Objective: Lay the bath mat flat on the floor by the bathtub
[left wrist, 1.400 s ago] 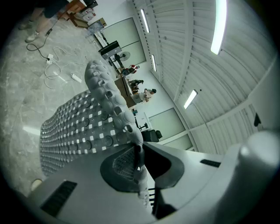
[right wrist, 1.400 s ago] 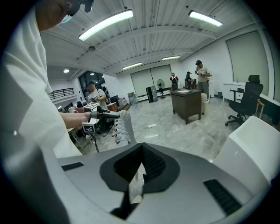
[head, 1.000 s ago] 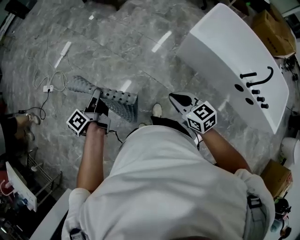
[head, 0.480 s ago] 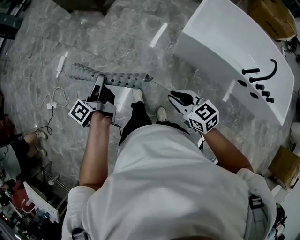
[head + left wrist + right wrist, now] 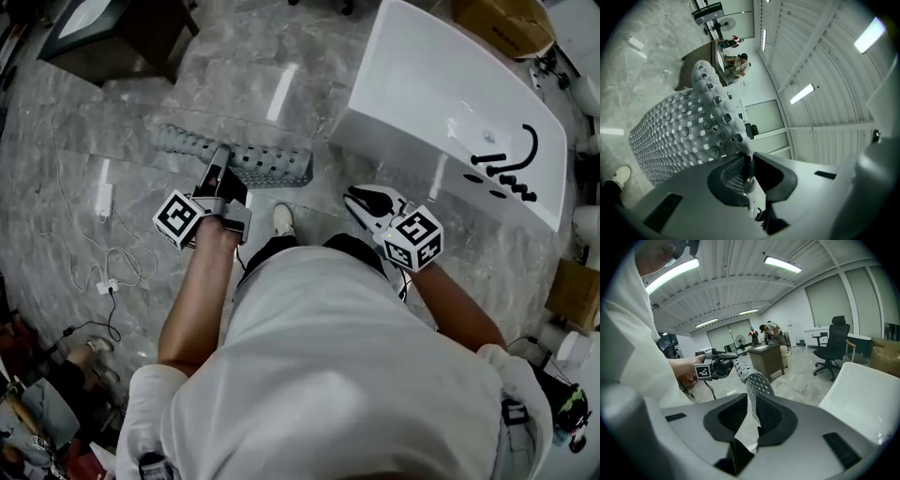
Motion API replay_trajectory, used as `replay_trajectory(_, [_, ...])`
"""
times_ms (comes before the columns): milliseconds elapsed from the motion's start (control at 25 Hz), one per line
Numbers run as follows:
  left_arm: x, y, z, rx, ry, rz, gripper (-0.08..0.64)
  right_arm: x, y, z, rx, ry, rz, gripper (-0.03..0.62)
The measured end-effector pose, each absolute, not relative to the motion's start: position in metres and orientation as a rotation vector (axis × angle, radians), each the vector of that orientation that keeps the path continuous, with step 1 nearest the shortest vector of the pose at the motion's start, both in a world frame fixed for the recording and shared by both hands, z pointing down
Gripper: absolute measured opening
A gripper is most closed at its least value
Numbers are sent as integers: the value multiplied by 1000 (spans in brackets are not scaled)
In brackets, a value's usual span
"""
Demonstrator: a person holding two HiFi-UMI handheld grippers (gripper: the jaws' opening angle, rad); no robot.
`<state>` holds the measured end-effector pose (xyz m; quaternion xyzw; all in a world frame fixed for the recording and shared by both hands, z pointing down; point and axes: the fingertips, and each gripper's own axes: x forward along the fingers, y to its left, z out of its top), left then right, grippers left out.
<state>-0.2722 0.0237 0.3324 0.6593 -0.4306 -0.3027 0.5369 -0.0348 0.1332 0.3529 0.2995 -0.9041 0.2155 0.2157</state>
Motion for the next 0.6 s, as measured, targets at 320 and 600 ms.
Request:
replay_trajectory(320, [-242,-93,345,1585,-948,-632,37,-23,71,353,992,-2436,678,63])
replay_trajectory(600, [-209,-208,353,1607,-989,-589,37,9,-10,363,1011,-2472,720,60])
